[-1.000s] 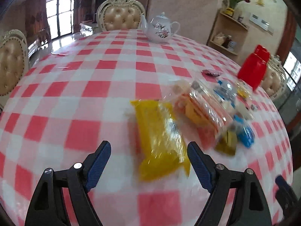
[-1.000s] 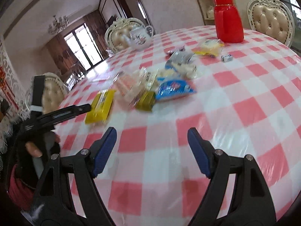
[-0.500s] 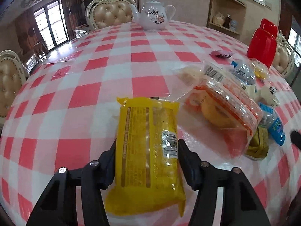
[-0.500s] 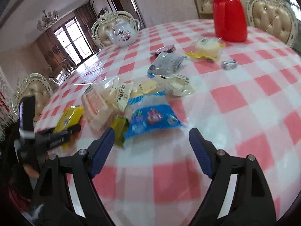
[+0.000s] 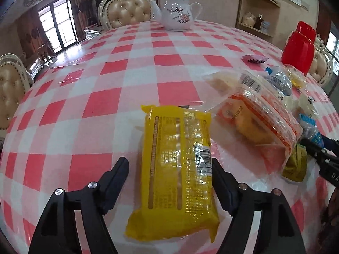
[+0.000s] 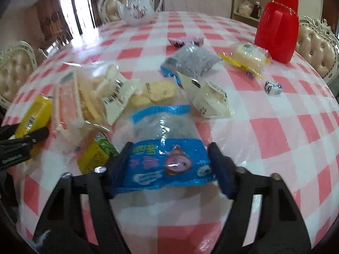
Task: Organize snacks
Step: 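Carry the yellow biscuit packet and blue packet over the white box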
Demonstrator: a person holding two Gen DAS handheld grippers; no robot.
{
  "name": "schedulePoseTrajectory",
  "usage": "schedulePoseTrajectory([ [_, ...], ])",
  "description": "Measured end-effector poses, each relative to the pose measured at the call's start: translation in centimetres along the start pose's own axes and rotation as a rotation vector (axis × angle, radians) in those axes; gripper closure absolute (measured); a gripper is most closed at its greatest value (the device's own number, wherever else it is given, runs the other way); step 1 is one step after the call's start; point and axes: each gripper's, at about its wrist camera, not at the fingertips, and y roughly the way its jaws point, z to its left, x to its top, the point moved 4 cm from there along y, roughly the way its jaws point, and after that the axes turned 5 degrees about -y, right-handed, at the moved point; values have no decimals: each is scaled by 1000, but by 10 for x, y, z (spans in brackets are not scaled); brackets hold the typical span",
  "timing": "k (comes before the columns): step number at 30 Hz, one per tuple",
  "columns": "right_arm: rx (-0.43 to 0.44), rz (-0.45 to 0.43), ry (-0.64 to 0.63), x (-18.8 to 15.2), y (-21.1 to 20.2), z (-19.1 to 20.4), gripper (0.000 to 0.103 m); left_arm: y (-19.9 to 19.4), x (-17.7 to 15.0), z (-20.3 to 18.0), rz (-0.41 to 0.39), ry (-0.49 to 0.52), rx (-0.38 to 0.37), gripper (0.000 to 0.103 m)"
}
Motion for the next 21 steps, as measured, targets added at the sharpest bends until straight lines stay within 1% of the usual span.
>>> schedulePoseTrajectory([
  [2, 6, -24, 17, -2, -7, -4, 41, -2, 0, 0, -3, 13, -9, 37],
  [3, 6, -36, 19, -2, -10, -3, 44, -3, 0, 0, -7, 25, -13, 51],
  [4, 3, -47, 22, -4, -14, -3, 46, -4, 0, 0, -4, 28, -20, 54],
  [6, 6, -52, 34, -6, -18, -4, 47, -4, 0, 1, -1, 43, -33, 55],
  [11, 35, -88, 47, -4, -27, -2, 49, -8, 2, 9, 7, 11, -75, 56],
  [18, 60, -156, 99, -11, -56, 1, 49, -29, 9, 23, -64, -58, -88, 56],
  [21, 78, -165, 116, -20, -65, 7, 49, -33, 7, 25, -83, -62, -71, 56],
])
